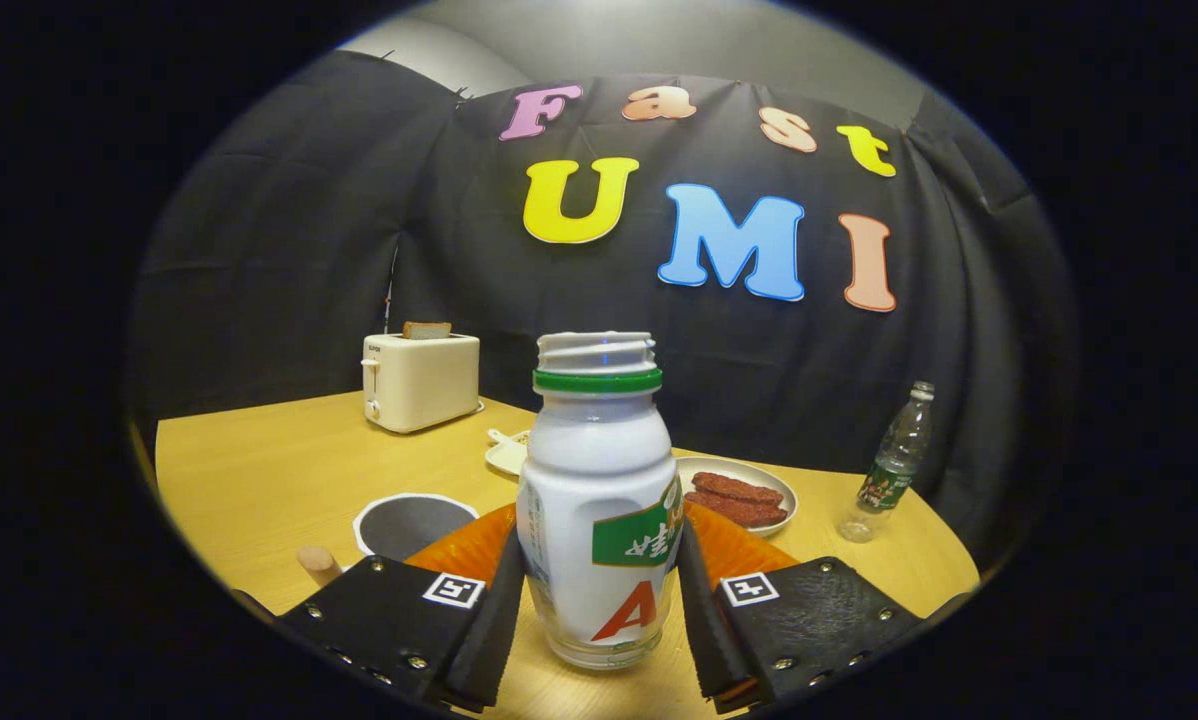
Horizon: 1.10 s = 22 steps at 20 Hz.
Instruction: Take the bottle from table, then pour the juice into the cup, finally place the bottle on the coaster
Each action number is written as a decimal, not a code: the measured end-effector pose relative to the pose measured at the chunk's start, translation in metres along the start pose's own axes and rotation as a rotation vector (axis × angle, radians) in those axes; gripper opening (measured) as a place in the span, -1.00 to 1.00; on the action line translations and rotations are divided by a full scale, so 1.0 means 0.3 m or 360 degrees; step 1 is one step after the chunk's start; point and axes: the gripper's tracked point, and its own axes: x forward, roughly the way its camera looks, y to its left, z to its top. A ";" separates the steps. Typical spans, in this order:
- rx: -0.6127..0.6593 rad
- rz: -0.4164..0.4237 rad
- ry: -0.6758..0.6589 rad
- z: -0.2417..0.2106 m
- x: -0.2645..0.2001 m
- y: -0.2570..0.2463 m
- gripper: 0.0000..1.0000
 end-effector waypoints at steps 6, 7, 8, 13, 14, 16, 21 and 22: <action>0.0057 0.0052 -0.0002 -0.008 0.041 0.029 0.42; 0.0065 0.0051 -0.0010 -0.004 0.049 0.026 0.42; 0.0066 0.0045 -0.0015 -0.001 0.057 0.021 0.42; 0.0073 0.0001 -0.0043 -0.005 0.094 -0.009 0.42; 0.0076 -0.0017 -0.0050 -0.003 0.102 -0.022 0.42; 0.0100 -0.0033 -0.0074 -0.004 0.118 -0.034 0.42; 0.0116 -0.0070 -0.0098 -0.021 0.150 -0.059 0.42; 0.0108 -0.0079 -0.0092 -0.026 0.155 -0.062 0.42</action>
